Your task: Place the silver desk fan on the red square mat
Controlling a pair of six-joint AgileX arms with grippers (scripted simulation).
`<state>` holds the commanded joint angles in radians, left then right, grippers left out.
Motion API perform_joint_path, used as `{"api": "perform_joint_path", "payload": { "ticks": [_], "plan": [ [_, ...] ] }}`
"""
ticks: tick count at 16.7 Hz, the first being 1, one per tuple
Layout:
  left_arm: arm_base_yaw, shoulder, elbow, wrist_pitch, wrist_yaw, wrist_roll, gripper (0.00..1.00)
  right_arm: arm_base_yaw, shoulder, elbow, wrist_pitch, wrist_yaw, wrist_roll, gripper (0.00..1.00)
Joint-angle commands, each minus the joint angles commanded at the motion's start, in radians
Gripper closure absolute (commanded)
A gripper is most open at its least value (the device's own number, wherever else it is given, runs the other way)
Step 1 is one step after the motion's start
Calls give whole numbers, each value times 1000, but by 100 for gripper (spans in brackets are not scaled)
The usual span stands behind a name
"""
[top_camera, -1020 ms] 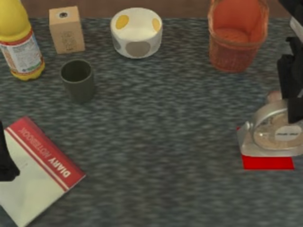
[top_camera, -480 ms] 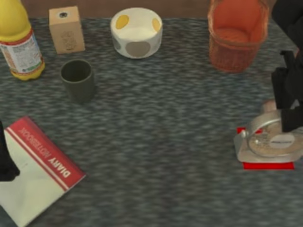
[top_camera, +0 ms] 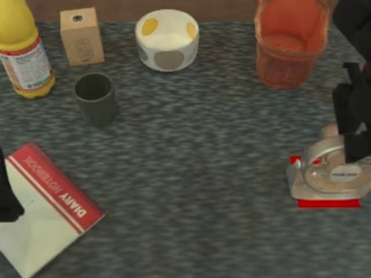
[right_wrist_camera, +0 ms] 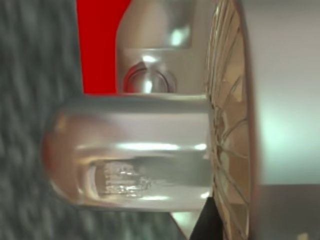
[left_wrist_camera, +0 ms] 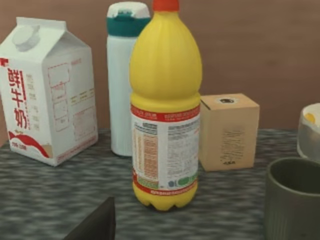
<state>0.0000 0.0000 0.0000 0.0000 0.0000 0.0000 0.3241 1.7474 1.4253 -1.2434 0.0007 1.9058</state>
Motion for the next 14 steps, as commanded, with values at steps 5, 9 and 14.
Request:
{"api": "perform_joint_path", "payload": {
  "ticks": [5,9,14],
  "plan": [
    [0,0,0,0,0,0,0,0,0,0,0,0,0,25],
    [0,0,0,0,0,0,0,0,0,0,0,0,0,0],
    [0,0,0,0,0,0,0,0,0,0,0,0,0,0]
  ]
}}
